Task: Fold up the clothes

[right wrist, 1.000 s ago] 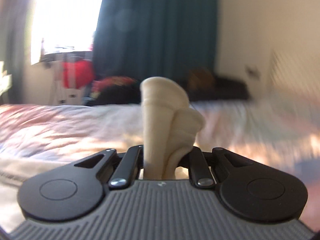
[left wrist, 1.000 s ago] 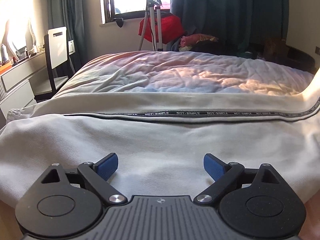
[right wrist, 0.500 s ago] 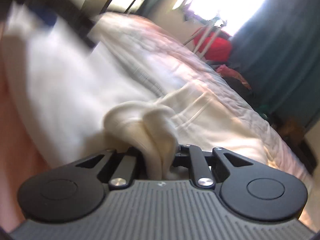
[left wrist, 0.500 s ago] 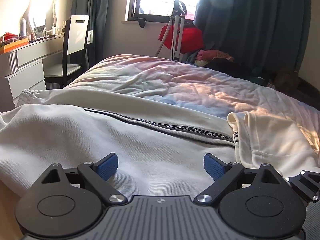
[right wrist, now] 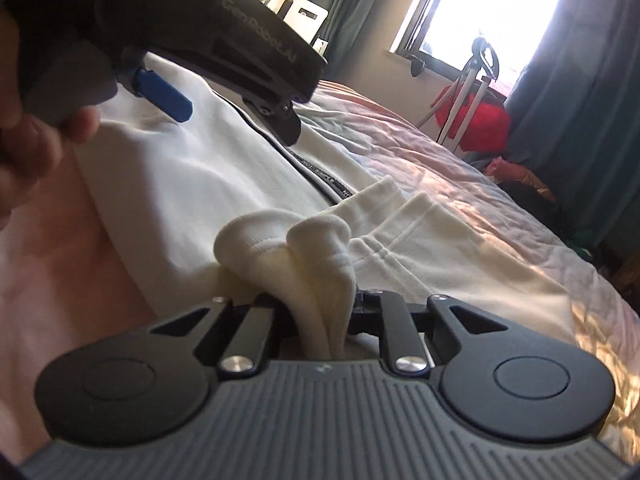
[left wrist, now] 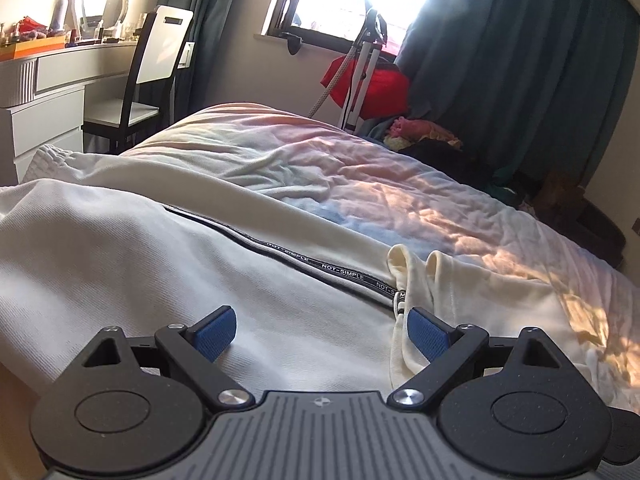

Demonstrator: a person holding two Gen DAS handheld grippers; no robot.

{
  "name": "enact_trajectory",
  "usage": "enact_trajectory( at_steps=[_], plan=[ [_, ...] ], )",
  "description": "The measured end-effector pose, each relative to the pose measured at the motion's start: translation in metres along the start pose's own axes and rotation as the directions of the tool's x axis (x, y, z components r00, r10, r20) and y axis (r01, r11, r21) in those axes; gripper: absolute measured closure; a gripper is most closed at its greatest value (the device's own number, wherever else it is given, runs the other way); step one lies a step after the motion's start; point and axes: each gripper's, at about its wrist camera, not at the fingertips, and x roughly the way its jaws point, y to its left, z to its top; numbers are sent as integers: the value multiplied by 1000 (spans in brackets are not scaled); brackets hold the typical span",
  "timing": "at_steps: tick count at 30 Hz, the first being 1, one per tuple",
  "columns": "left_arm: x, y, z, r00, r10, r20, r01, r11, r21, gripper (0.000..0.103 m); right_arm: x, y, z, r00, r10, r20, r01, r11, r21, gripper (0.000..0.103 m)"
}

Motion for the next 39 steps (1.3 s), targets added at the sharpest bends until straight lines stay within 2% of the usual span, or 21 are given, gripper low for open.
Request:
enact_trajectory(
  at_steps=[2, 4, 5, 6, 7, 9, 12, 15, 17, 19, 21, 25, 26, 28, 32, 36, 38, 39],
  plan=[
    [-2, 0, 0, 1000, -11, 4, 11, 1000, 0, 9, -2, -9, 6, 999, 42, -29, -39, 996, 75, 79],
    [-4, -2, -1, 1000, -13, 3, 13, 1000, 7, 9, -9, -19, 10, 992, 121, -45, -111, 977, 182, 61],
    [-5, -2, -1, 1000, -15, 2, 15, 1000, 10, 9, -16, -24, 10, 984, 173, -38, -158, 956, 245, 55],
    [-6, -3, -2, 1000, -16, 1, 16, 1000, 13, 9, -23, -30, 9, 977, 213, -17, -198, 933, 301, 42],
    [-7, -3, -2, 1000, -18, 0, 18, 1000, 16, 9, -29, -36, 9, 969, 246, 11, -234, 907, 350, 35],
    [-9, -5, -3, 1000, -21, -2, 21, 1000, 23, 9, -43, -50, 7, 949, 306, 72, -305, 843, 443, 35],
    [-10, -7, -6, 999, -26, -19, 27, 998, 48, 9, -56, -77, 10, 959, 235, 160, -284, 788, 546, 35],
    [-9, -14, -13, 997, -58, -45, 62, 995, 79, 9, -48, -101, 6, 985, 133, 113, -174, 742, 648, 34],
    [-8, -23, -19, 996, -65, -53, 71, 990, 119, 9, -34, -112, -1, 994, 100, 38, -98, 710, 697, 34],
    [-4, -33, -26, 997, -37, -67, 49, 983, 179, 9, -17, -115, -10, 995, 77, -59, -13, 709, 705, 34],
    [4, -40, -34, 996, 24, -91, -2, 971, 238, 9, 1, -113, -20, 986, 67, -150, 56, 719, 693, 36],
    [5, -46, -41, 994, 66, -83, -39, 954, 296, 9, 16, -99, -20, 971, 46, -233, 108, 789, 605, 36],
    [5, -47, -42, 994, 72, -79, -45, 951, 307, 9, 15, -97, -17, 973, 36, -229, 110, 797, 594, 36],
    [3, -49, -43, 995, 78, -68, -52, 946, 321, 9, 12, -102, -11, 984, 46, -173, 73, 780, 622, 36],
    [-11, -41, -33, 1000, 16, -11, -13, 972, 233, 9, 17, -124, 12, 996, 52, -75, 13, 731, 683, 36],
    [-21, -41, -27, 996, -82, 36, 76, 985, 154, 12, 47, -146, 30, 992, 122, -43, -50, 669, 742, 38],
    [-22, -48, -30, 987, -157, 37, 150, 976, 157, 15, 69, -152, 35, 986, 160, -42, -73, 648, 758, 42],
    [-21, -54, -32, 981, -192, 34, 183, 968, 170, 18, 79, -153, 37, 984, 174, -40, -84, 651, 755, 43]
  ],
)
